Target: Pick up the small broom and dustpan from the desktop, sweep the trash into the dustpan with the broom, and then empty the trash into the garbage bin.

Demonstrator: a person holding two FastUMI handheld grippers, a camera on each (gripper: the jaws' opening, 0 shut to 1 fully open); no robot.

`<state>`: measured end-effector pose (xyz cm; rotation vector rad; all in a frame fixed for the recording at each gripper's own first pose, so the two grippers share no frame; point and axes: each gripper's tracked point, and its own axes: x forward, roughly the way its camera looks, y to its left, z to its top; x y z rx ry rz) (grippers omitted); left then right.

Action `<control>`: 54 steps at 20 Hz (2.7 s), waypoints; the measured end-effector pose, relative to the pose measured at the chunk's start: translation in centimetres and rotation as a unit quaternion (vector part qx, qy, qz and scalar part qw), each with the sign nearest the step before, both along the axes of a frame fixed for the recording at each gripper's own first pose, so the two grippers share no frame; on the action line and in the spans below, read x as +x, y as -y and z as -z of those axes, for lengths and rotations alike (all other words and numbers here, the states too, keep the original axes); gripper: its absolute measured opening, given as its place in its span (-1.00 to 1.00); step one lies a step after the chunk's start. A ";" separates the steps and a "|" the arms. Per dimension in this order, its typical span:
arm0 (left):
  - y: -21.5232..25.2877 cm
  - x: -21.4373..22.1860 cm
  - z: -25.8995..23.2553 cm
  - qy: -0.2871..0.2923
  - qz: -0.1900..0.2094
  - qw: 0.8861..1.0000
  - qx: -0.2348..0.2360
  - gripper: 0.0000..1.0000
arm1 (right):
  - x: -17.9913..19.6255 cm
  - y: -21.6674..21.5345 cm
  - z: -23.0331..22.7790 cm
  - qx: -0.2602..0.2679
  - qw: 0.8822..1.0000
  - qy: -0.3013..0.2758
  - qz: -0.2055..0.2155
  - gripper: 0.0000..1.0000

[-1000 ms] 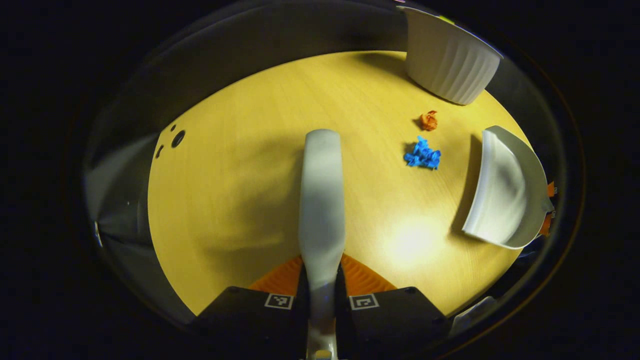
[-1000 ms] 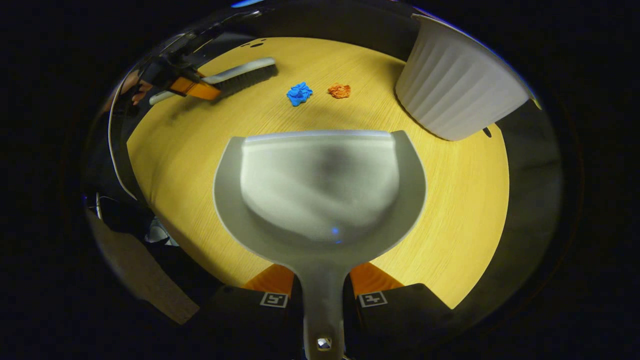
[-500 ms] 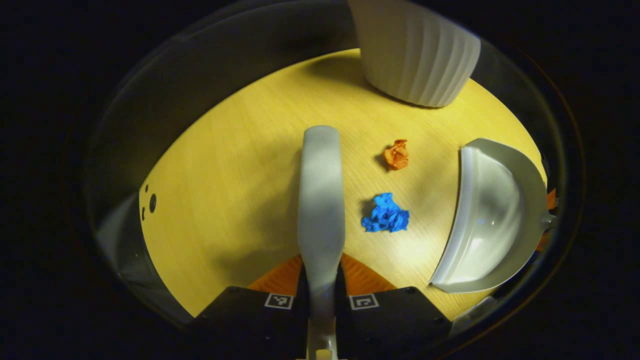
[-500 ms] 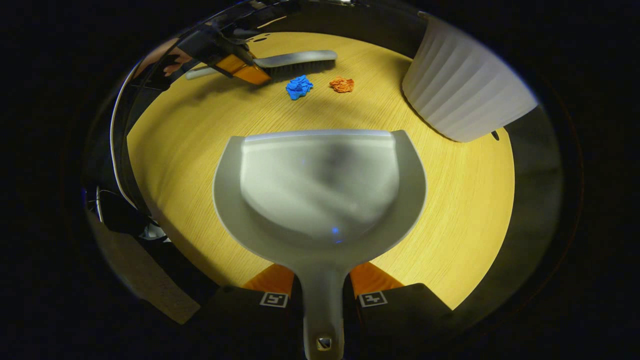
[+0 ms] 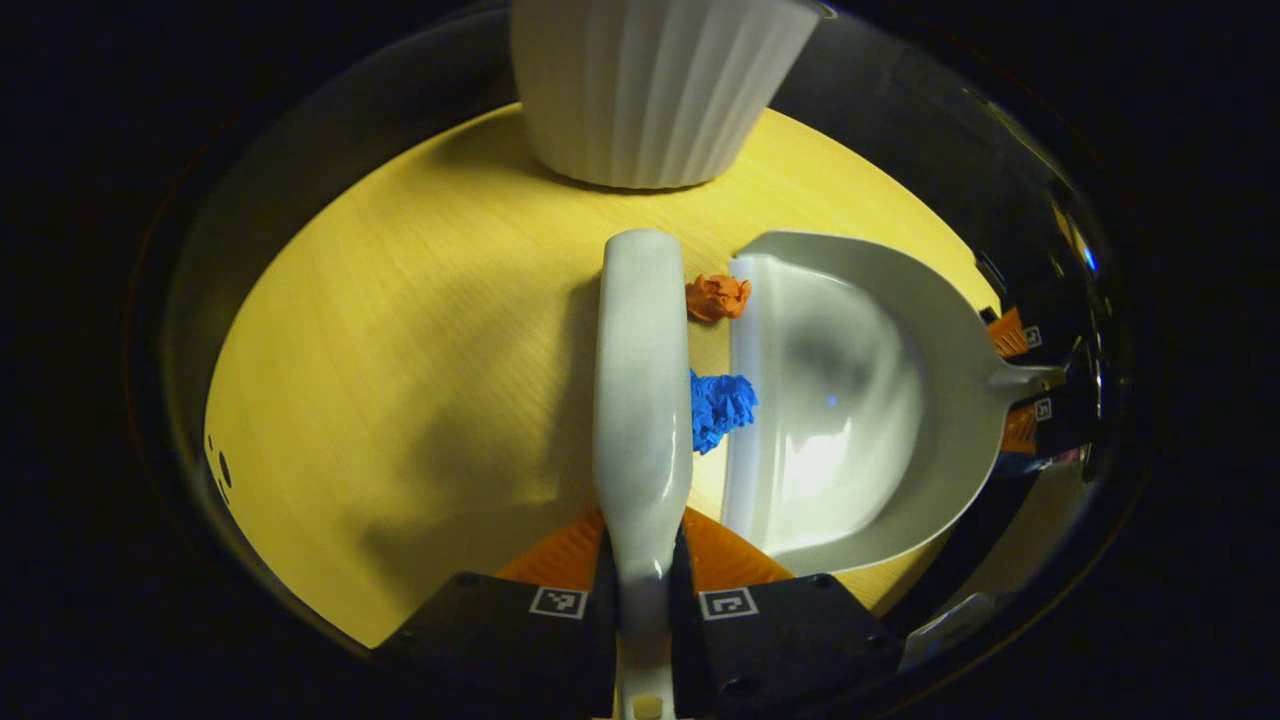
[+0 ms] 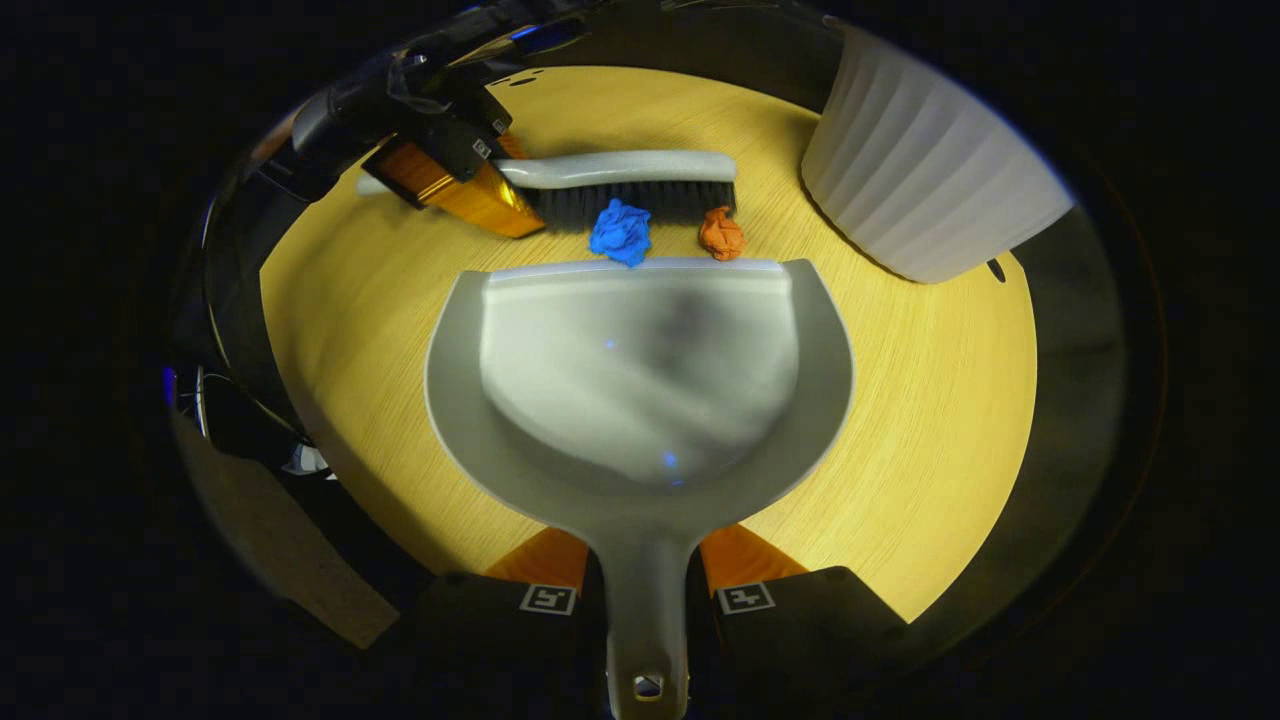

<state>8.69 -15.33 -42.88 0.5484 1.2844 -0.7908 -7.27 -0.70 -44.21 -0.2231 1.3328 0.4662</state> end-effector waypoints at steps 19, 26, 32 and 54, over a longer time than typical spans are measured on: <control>-6.5 -2.9 -6.7 0.098 -0.209 0.972 -0.038 -0.48 | -1.2 4.6 -6.6 0.025 0.989 0.069 0.131 -0.28; -10.5 -7.9 -5.0 0.080 -0.231 0.969 -0.024 -0.48 | 0.8 10.8 -20.0 0.011 0.978 0.084 0.192 -0.28; -10.9 -10.8 -4.4 0.071 -0.227 0.971 -0.033 -0.48 | 7.8 18.3 -28.3 -0.025 0.965 0.133 0.226 -0.28; -12.9 -12.6 -3.7 0.067 -0.271 0.960 -0.038 -0.51 | 22.5 22.2 -27.0 -0.243 0.968 -0.027 0.051 -0.30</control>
